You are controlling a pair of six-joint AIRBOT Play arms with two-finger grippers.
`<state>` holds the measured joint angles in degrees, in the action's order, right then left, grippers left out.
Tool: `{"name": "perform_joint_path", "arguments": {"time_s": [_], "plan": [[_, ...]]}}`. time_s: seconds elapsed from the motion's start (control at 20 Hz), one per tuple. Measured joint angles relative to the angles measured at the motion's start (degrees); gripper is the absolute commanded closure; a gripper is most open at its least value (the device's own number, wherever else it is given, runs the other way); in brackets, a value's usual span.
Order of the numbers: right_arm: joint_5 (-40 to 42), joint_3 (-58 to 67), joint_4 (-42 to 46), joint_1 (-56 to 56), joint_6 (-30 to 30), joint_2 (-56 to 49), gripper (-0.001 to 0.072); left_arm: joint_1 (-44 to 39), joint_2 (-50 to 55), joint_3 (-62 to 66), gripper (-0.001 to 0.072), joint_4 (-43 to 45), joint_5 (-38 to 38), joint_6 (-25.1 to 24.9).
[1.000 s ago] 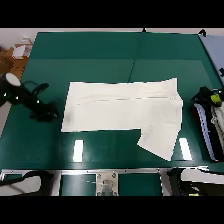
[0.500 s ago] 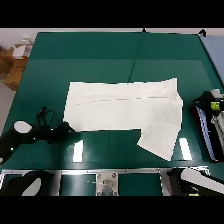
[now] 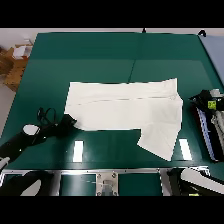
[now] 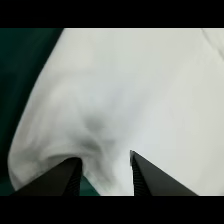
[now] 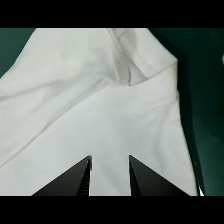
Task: Fold the shirts.
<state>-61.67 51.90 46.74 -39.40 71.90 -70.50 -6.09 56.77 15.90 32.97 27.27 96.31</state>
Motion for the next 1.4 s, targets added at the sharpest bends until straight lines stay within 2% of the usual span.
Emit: {"name": "perform_joint_path", "arguments": {"time_s": [0.05, 0.25, 0.45, 0.75, 0.9, 1.05, 1.3, 1.35, 1.4], "plan": [[-0.04, 0.0, -0.15, 0.04, 0.0, 0.0, 0.0419, -0.13, 0.39, -0.09, 0.0675, -0.87, -0.61, -0.33], [-3.48, -0.02, -0.52, -1.31, 0.13, 0.09, 0.0422, -0.2, 1.09, -0.28, 0.0683, -3.06, -1.79, -2.58], [-10.73, -0.24, 0.46, -5.44, 0.94, 0.76, 0.0422, -0.2, 1.25, -0.26, 0.0683, -4.2, -1.86, -6.97], [-17.77, -7.93, 14.91, -13.03, 5.46, 6.12, 0.0419, -0.24, 1.27, -0.26, 0.0683, -4.59, -1.49, -9.31], [-17.35, -15.41, 17.35, -14.23, 5.42, 6.91, 0.042, -0.22, 1.27, -0.26, 0.0682, -4.66, -1.42, -9.62], [-12.31, -22.97, 15.39, -13.92, 3.02, 6.91, 0.0421, -0.22, 1.27, -0.26, 0.0683, -4.72, -1.51, -9.75], [-7.34, -29.46, 5.66, -13.38, -3.72, 4.39, 0.0424, -0.24, 1.27, -0.26, 0.0683, -4.72, -1.6, -9.81], [-6.69, -29.99, 3.61, -13.29, -5.46, 3.58, 0.0436, -0.24, 1.29, -0.24, 0.0683, -4.72, -1.62, -9.81], [-6.14, -30.32, 1.92, -13.18, -7.02, 2.82, 0.0492, -0.24, 1.27, -0.24, 0.0683, -4.72, -1.66, -9.81]]}}
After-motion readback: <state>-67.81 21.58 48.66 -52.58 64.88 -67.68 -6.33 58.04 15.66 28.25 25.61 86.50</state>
